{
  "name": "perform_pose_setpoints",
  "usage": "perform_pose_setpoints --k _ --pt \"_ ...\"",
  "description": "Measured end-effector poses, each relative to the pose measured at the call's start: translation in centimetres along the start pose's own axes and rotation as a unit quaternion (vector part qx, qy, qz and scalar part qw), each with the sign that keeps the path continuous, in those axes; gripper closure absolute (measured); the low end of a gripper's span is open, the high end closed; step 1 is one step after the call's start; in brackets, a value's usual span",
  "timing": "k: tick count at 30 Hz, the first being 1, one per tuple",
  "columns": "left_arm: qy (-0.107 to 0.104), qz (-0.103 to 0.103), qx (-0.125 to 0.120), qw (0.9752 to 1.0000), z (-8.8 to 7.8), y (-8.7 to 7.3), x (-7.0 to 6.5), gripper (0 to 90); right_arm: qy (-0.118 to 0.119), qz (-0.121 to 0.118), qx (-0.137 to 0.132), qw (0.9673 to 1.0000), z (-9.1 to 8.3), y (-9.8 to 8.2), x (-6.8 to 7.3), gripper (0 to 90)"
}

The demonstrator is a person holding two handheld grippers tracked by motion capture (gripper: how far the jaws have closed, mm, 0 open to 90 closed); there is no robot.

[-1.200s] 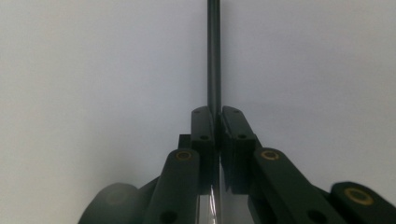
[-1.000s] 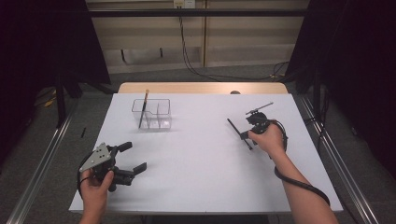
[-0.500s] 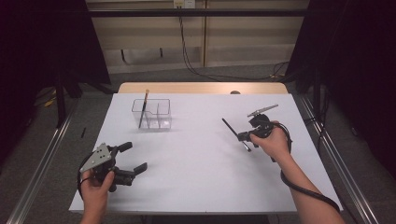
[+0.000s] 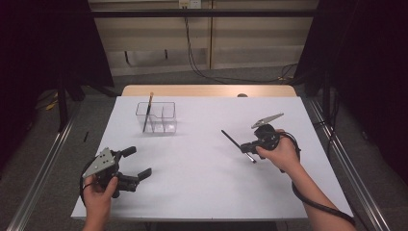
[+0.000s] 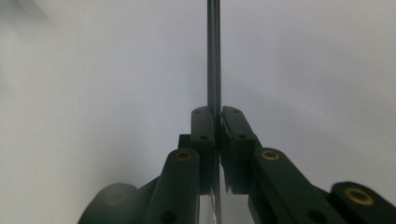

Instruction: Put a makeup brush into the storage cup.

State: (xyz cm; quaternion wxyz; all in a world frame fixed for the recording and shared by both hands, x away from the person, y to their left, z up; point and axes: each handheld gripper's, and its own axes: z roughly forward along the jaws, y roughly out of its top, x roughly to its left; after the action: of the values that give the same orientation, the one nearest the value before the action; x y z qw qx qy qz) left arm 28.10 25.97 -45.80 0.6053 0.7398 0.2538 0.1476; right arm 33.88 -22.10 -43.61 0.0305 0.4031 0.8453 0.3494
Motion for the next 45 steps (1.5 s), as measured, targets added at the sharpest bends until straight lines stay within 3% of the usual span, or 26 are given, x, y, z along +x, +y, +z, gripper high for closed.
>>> perform_pose_setpoints --k 6,29,45 --pt "-0.002 0.004 0.004 1.0000 0.0 0.0 0.0 0.6 0.020 -0.015 -0.005 0.9997 -0.1 -0.2 0.9 84.6" --pt "-0.003 0.003 0.005 1.0000 0.2 0.1 -0.2 0.8 0.053 -0.055 0.001 0.9971 -0.7 -1.1 3.4 84.6" --pt "-0.014 0.000 0.010 0.9999 0.6 0.0 -0.3 0.8 0.080 -0.075 -0.018 0.9938 -0.7 -1.7 5.2 84.6"
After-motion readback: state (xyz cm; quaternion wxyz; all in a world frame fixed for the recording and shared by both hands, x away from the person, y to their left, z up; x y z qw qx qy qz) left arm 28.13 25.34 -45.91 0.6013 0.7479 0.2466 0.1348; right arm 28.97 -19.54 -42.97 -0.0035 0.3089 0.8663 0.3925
